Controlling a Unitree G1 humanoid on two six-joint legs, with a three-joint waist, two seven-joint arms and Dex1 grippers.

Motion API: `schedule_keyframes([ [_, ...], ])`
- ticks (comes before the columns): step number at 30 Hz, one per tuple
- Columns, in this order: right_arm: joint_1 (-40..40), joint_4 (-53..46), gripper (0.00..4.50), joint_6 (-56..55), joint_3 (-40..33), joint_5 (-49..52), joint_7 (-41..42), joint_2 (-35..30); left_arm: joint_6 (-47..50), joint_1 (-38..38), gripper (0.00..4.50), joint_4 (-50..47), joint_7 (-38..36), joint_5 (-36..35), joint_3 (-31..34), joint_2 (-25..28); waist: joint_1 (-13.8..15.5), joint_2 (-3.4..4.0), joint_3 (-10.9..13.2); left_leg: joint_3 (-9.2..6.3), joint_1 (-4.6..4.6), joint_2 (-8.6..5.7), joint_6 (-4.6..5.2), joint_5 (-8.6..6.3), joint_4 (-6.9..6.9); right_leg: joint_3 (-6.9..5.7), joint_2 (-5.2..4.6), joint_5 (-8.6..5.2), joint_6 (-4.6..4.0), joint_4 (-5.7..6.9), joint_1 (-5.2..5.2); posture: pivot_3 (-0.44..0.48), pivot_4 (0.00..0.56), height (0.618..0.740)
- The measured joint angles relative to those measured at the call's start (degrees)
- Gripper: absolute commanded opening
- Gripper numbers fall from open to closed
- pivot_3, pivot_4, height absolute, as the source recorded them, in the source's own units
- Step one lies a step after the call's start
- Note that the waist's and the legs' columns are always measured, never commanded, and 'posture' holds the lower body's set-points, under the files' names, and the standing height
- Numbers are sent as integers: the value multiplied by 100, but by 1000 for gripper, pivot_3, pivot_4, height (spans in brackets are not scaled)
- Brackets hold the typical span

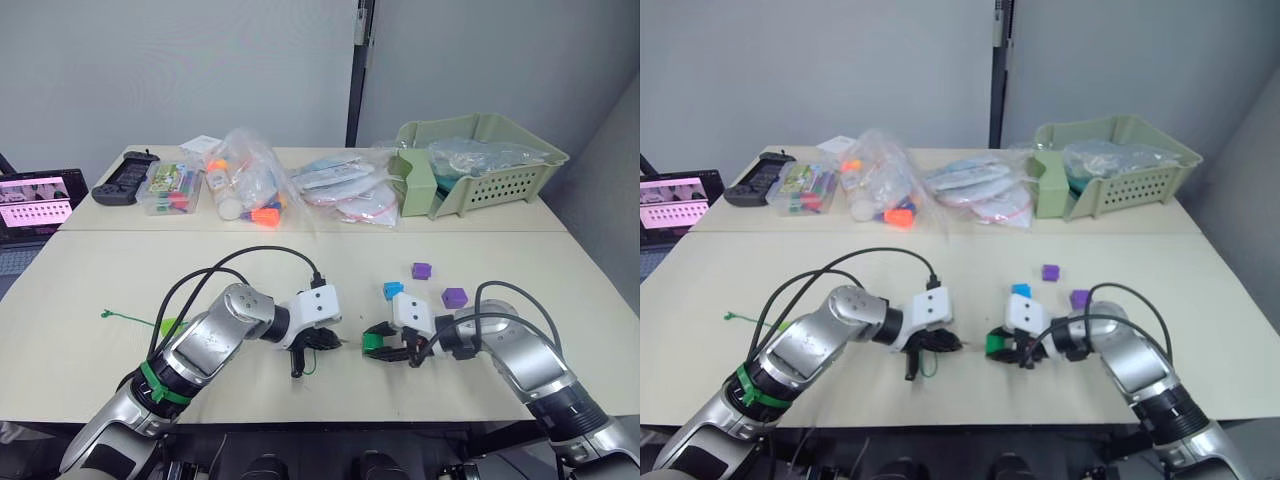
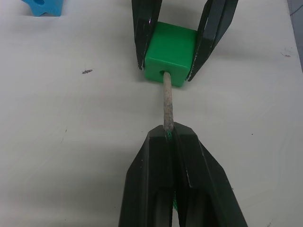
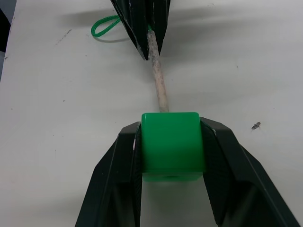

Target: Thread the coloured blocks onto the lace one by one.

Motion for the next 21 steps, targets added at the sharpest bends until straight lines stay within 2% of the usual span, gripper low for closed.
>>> schedule_keyframes([
  [11,-1,-71,1183,230,-1,-13,-73,36,-118,8,0,142,111,-20,-2,-121,1,0,0,-1,29,0,0,0,-2,-3,0,-1,1,-7,33,0,150,740],
  [21,1,-259,1183,452,-18,-124,-90,54,-617,171,0,906,155,40,-50,-562,21,0,0,-2,31,-1,0,0,-1,-4,-1,-1,1,-8,38,0,150,740],
])
